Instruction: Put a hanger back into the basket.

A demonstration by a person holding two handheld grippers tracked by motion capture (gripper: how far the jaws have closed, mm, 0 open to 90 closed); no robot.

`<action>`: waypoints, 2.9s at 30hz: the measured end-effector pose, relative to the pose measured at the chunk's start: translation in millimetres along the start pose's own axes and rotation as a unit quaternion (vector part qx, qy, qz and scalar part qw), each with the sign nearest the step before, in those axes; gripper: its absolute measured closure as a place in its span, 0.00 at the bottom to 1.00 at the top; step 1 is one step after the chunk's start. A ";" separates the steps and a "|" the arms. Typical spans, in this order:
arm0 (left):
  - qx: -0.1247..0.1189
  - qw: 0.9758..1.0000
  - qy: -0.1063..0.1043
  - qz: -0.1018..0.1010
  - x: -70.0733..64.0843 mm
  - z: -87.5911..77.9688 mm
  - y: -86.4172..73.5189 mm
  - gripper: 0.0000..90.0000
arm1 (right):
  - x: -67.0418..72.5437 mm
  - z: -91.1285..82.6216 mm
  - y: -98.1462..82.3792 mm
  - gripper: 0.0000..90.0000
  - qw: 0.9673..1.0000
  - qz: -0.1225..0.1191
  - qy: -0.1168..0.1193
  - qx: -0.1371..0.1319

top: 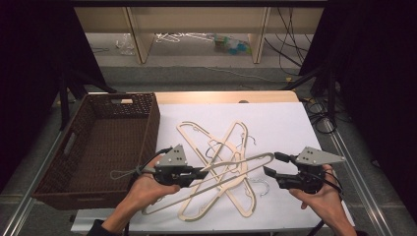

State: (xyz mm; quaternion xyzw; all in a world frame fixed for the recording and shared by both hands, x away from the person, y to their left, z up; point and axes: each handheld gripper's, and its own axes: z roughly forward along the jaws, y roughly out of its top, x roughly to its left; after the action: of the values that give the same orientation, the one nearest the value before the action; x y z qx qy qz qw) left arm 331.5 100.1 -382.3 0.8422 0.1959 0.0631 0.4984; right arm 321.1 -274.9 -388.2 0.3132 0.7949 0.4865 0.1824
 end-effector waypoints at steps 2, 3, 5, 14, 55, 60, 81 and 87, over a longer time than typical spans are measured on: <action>-0.009 1.000 0.005 -0.006 3.1 -6.1 2.7 0.95 | -0.5 -1.9 -0.3 0.41 1.000 0.004 -0.011 -0.009; -0.010 1.000 0.011 -0.009 3.5 -8.9 4.3 0.95 | -0.2 -2.4 -0.8 0.41 1.000 0.003 -0.010 -0.009; -0.010 1.000 0.017 -0.012 5.2 -14.5 7.7 0.95 | 0.5 -2.0 -3.0 0.41 1.000 0.000 -0.014 -0.010; -0.046 0.997 0.041 -0.053 11.1 -45.5 29.1 0.95 | 3.8 -0.3 -12.2 0.41 1.000 0.004 -0.002 0.008; -0.045 0.949 0.304 -0.062 131.2 -217.6 -20.4 0.95 | 6.6 3.8 -23.6 0.30 1.000 0.015 -0.002 0.021; -0.036 0.952 0.299 -0.056 137.5 -221.0 -35.5 0.95 | 6.1 4.5 -24.8 0.30 1.000 0.016 0.003 0.017; 0.010 0.960 0.271 -0.073 158.0 -206.5 -87.4 0.95 | 7.5 6.6 -27.1 0.30 0.999 0.015 0.008 0.027; 0.044 0.960 0.266 -0.075 169.9 -193.9 -96.7 0.95 | 7.2 7.3 -27.7 0.30 0.999 0.013 0.011 0.029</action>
State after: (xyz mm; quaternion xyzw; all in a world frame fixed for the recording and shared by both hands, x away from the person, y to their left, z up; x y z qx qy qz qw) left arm 402.7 366.0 -384.9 0.7992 0.3863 0.2382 0.3940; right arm 311.2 -274.3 -416.1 0.3234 0.8066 0.4689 0.1578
